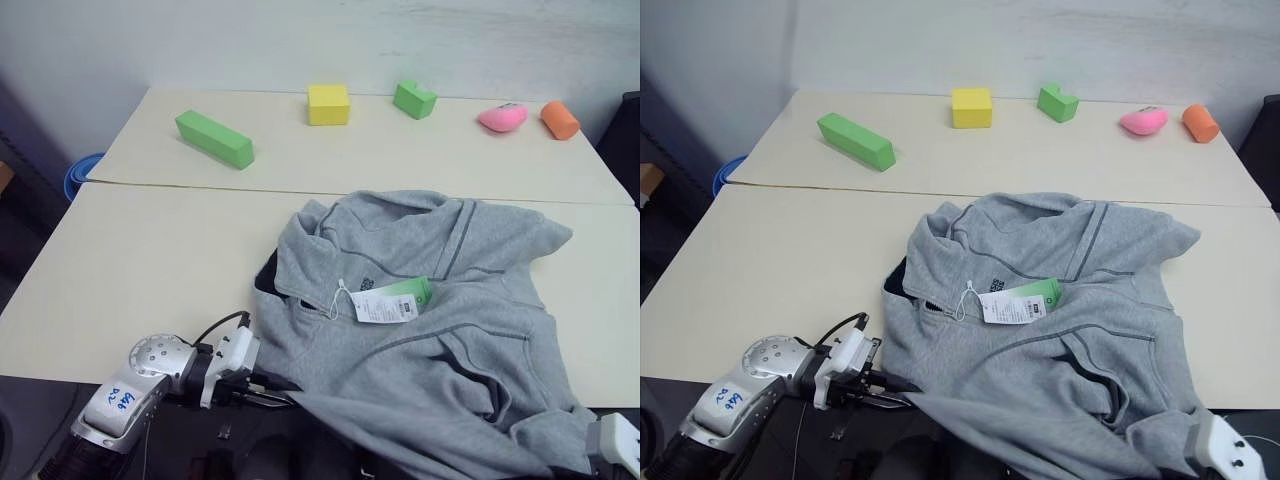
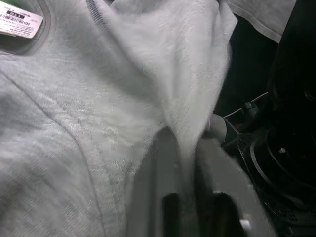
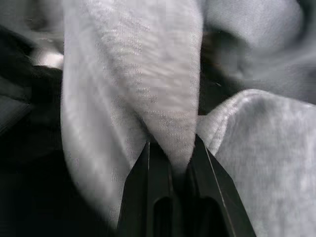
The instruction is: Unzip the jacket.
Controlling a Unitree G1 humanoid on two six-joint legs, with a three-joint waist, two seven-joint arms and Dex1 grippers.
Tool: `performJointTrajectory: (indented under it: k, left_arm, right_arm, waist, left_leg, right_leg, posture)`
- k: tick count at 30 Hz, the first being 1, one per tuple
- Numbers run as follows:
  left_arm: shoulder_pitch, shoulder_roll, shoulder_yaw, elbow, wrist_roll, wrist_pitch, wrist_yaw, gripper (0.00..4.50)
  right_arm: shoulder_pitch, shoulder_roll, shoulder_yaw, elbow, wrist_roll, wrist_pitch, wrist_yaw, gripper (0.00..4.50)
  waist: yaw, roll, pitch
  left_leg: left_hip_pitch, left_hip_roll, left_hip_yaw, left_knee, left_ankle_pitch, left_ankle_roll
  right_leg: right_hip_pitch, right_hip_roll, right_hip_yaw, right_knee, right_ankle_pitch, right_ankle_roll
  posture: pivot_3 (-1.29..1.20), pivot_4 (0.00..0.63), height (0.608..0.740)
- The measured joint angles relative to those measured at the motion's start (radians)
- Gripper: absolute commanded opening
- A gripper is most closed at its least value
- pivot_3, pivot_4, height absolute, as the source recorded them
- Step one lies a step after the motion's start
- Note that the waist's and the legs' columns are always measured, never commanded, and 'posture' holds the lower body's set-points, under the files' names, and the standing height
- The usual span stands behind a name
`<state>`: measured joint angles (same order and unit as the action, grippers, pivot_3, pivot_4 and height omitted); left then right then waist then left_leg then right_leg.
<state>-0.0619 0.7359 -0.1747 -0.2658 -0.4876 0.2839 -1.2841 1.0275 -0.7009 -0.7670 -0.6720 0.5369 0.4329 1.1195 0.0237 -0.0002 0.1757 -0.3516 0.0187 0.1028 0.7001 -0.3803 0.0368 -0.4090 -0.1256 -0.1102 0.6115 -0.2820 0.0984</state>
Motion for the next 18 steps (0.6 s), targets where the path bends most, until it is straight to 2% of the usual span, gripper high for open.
performJointTrajectory:
  k: [5,7,9,10,12,14,18]
  left_arm:
    - [-0.088,0.072,0.016,0.055,-0.044,0.124,-0.064,3.04]
    - [-0.136,0.099,0.042,0.098,-0.079,0.18,-0.099,3.61]
    - [-0.189,0.113,0.069,0.144,-0.101,0.214,-0.126,3.63]
    - [-0.214,0.114,0.082,0.161,-0.111,0.228,-0.133,3.63]
    - [-0.29,0.096,0.107,0.202,-0.132,0.253,-0.133,3.98]
    - [-0.381,0.036,0.131,0.24,-0.139,0.259,-0.098,4.4]
    - [-0.443,-0.022,0.133,0.244,-0.123,0.242,-0.056,4.46]
  right_arm:
    - [-0.037,0.016,-0.067,0.049,0.083,0.015,0.018,2.28]
    - [-0.023,0.007,-0.13,0.036,0.199,0.094,0.027,2.95]
    - [-0.016,0.004,-0.188,0.013,0.334,0.163,0.026,3.53]
    - [-0.022,0.003,-0.212,0.008,0.394,0.184,0.021,3.97]
    - [-0.074,-0.01,-0.278,0.016,0.536,0.227,-0.02,4.5]
    - [-0.165,-0.058,-0.318,0.052,0.624,0.245,-0.072,4.5]
    - [-0.314,-0.125,-0.314,0.102,0.643,0.253,-0.177,4.5]
  waist:
    - [0.001,0.004,-0.001]
    - [0.002,0.005,-0.002]
    - [0.002,0.004,-0.002]
    - [0.001,0.004,-0.002]
    - [0.002,0.004,-0.002]
    - [0.002,0.003,-0.002]
    - [0.001,0.003,-0.002]
  left_leg:
    - [0.0,-0.001,0.0,0.0,0.0,0.0]
    - [0.0,-0.001,0.0,0.0,0.0,0.001]
    - [0.0,-0.001,-0.001,0.0,0.0,0.001]
    - [0.0,-0.001,-0.001,0.0,0.0,0.001]
    - [0.0,-0.002,-0.001,0.0,0.0,0.001]
    - [0.0,-0.004,-0.001,0.0,0.001,0.003]
    - [0.0,-0.005,0.0,-0.001,0.0,0.003]
  right_leg:
    - [-0.001,-0.002,-0.001,0.001,0.0,0.0]
    - [-0.001,-0.002,-0.001,0.001,0.0,0.0]
    - [0.0,-0.002,-0.001,0.001,0.0,0.0]
    - [0.0,-0.002,-0.001,0.001,0.0,0.0]
    - [0.0,-0.003,-0.001,0.001,0.0,0.0]
    - [0.001,-0.004,-0.001,0.001,0.001,0.002]
    - [0.0,0.002,-0.002,0.007,0.001,0.002]
  posture:
    - [0.0,0.15,0.74]
    - [0.0,0.15,0.74]
    - [0.0,0.15,0.74]
    - [0.0,0.15,0.74]
    - [0.0,0.15,0.74]
    - [0.0,0.15,0.74]
    - [0.0,0.15,0.74]
